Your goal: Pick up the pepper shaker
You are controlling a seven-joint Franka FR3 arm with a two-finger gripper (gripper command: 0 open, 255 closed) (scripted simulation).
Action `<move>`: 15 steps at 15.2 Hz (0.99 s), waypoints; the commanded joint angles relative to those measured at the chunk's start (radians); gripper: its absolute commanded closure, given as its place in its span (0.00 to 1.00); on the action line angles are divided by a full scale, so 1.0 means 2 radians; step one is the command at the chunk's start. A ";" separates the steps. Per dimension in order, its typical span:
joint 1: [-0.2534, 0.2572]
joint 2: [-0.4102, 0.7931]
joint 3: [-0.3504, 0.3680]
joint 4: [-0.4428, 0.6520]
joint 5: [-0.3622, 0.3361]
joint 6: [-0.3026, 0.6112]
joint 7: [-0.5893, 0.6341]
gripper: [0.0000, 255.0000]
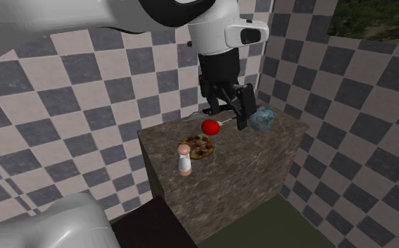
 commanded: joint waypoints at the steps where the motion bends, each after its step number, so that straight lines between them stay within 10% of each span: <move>1: 0.000 0.000 0.000 0.000 0.000 0.000 0.000 0.00; 15: 0.041 0.116 0.076 -0.073 0.049 0.162 0.080 0.00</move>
